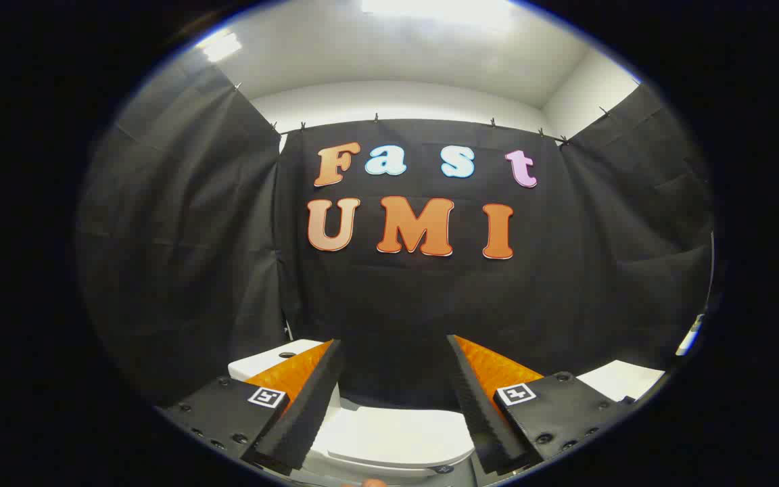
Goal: Open the toilet lid.
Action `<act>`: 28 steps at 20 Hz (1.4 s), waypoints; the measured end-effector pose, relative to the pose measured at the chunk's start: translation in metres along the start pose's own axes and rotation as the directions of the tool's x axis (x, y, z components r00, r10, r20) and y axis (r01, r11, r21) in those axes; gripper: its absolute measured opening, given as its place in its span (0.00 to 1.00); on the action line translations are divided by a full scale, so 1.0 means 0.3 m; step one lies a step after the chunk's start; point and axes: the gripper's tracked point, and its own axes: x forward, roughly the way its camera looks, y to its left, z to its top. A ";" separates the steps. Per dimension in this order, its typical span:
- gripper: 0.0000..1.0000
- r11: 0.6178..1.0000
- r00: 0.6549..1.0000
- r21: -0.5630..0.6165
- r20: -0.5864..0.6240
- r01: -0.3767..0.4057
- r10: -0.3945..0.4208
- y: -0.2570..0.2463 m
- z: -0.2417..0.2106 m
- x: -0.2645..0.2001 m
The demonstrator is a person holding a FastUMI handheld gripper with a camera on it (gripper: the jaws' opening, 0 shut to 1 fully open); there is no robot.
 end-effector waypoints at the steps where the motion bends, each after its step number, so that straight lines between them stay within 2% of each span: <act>1: 0.98 1.000 1.000 0.002 0.003 0.001 -0.002 -0.006 0.001 0.003; 16: 0.98 1.000 1.000 -0.009 -0.005 0.008 -0.008 -0.022 -0.019 0.015; 28: 0.98 1.000 1.000 -0.003 -0.020 0.013 -0.013 -0.051 -0.115 0.026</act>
